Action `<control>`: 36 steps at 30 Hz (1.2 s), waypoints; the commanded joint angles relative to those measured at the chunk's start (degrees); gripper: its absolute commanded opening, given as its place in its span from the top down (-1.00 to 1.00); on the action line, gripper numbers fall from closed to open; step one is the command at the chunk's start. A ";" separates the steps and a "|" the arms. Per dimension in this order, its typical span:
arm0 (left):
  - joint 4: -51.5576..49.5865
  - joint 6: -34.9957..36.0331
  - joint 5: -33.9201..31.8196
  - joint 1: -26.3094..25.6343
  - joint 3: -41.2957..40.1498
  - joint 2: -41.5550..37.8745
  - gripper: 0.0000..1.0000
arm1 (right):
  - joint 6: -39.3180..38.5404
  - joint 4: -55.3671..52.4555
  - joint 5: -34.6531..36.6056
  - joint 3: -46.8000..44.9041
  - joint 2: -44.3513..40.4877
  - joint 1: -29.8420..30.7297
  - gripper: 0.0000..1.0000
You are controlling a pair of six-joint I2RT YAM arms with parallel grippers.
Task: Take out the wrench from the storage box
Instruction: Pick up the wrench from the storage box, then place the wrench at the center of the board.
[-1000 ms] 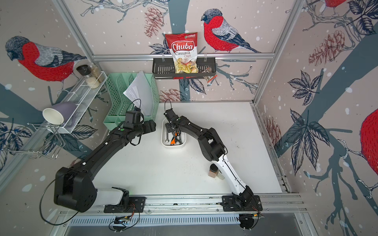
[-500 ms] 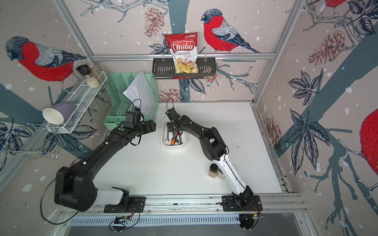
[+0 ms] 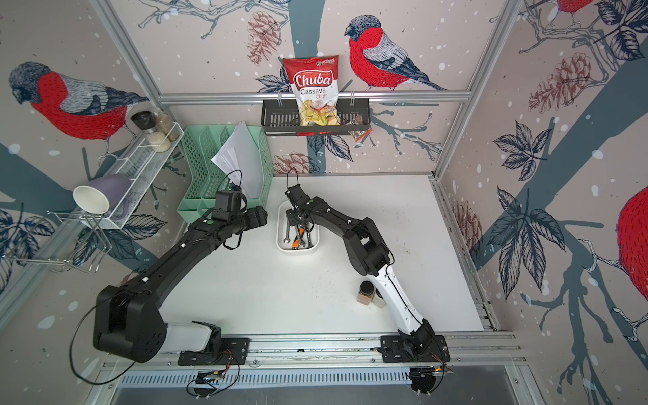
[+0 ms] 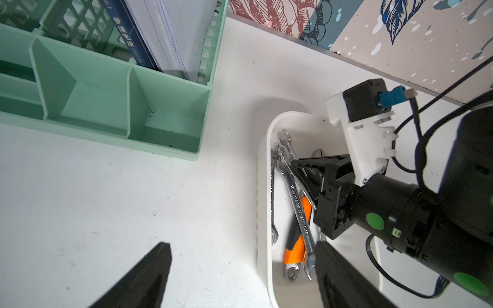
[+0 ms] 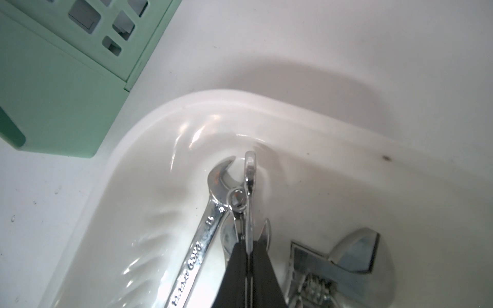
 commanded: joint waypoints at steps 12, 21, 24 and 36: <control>0.47 -0.11 -0.45 0.33 -0.19 -1.24 -0.75 | 2.81 1.24 0.18 -0.51 -3.53 -0.11 1.00; 1.64 -3.04 2.22 0.33 -2.17 -4.02 -0.75 | 6.58 7.52 0.02 -12.89 -15.48 1.55 1.00; 2.51 -3.96 3.92 0.35 -4.27 -5.20 -0.74 | 8.07 11.10 -0.48 -20.17 -21.22 2.52 1.00; 3.54 -5.61 7.02 0.38 -8.79 -11.00 -0.71 | 15.95 23.47 -4.23 -48.41 -41.45 6.47 1.00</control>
